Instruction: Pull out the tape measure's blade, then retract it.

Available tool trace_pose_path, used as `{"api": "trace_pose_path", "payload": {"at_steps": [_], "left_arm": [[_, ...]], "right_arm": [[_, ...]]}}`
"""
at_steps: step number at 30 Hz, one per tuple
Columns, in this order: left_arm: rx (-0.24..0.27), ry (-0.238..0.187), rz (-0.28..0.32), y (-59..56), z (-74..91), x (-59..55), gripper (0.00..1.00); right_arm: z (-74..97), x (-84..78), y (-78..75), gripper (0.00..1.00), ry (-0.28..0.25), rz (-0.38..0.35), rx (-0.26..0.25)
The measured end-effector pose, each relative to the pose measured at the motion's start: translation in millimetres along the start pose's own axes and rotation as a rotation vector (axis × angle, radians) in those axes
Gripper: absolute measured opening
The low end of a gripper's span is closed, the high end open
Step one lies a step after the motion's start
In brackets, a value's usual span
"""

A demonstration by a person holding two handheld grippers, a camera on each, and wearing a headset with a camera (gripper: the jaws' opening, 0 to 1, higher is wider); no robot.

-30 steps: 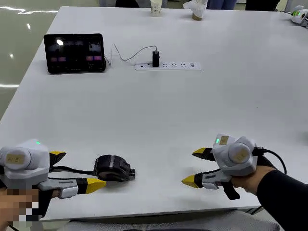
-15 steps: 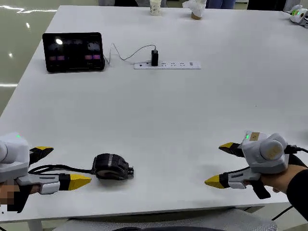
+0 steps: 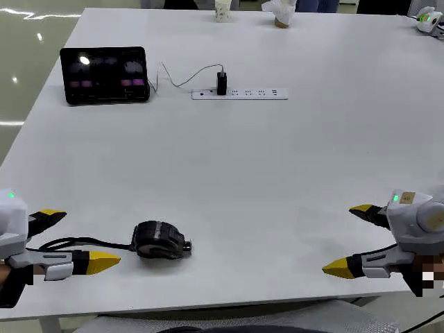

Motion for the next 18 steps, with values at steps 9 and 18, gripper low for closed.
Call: {"api": "trace_pose_path", "payload": {"at_steps": [9, 18], "left_arm": [[0.017, 0.001, 0.007, 2.4, 6.0, -2.0, 0.99], [0.023, 0.020, 0.001, 1.2, 7.1, -4.0, 0.99]], "right_arm": [[11.8, -17.2, -3.7, 0.99, 0.009, -0.015, -0.016], [15.4, -24.1, -6.5, 0.99, 0.015, -0.022, -0.023]]}}
Point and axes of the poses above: the centre of the closed fingertips' face, and the gripper's own axes: z roughly backward along the fingers, y roughly to its left, x roughly out of its top, the point moved 10 cm from there along z, roughly backward along the fingers, and after that the axes turned 3 degrees about -x, right-handed, at the moved point
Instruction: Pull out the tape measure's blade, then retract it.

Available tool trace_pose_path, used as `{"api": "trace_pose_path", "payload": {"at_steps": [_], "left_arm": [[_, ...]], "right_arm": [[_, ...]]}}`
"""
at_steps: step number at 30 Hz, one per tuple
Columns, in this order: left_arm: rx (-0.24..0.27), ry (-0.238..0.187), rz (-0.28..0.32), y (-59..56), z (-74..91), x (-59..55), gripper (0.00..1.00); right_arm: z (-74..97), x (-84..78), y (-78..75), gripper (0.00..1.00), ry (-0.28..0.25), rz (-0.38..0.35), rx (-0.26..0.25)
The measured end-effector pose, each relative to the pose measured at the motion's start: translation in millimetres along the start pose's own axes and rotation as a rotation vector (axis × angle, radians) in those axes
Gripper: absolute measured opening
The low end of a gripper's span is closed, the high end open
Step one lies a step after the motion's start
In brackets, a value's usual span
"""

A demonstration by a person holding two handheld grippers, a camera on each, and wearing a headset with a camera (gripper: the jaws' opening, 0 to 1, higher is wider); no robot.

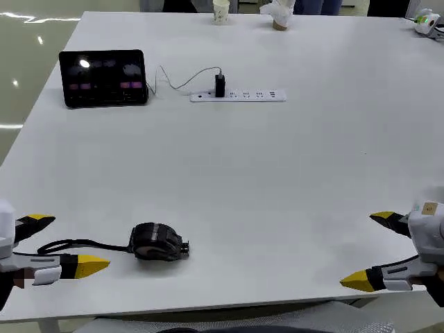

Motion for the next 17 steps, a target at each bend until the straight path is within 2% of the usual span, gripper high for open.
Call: {"api": "trace_pose_path", "payload": {"at_steps": [4, 11, 17], "left_arm": [[-0.020, 0.028, -0.007, -4.8, -2.0, -3.4, 0.98], [-0.005, 0.037, -0.024, -7.4, -4.2, -6.6, 0.99], [0.005, 0.031, -0.032, -7.6, -2.1, -4.0, 0.99]], "right_arm": [[0.1, -0.7, -0.2, 0.99, 0.001, 0.003, 0.004], [-0.8, -1.2, -0.1, 0.99, -0.001, 0.003, 0.012], [0.5, -0.4, -0.7, 0.99, 0.001, 0.015, 0.013]]}}
Point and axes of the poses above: the centre of the closed fingertips' face, and the gripper's own axes: z roughly backward along the fingers, y roughly to its left, x roughly out of its top, the point moved 10 cm from there along z, roughly backward along the fingers, and after that the axes turned 3 degrees about -x, right-handed, at the moved point
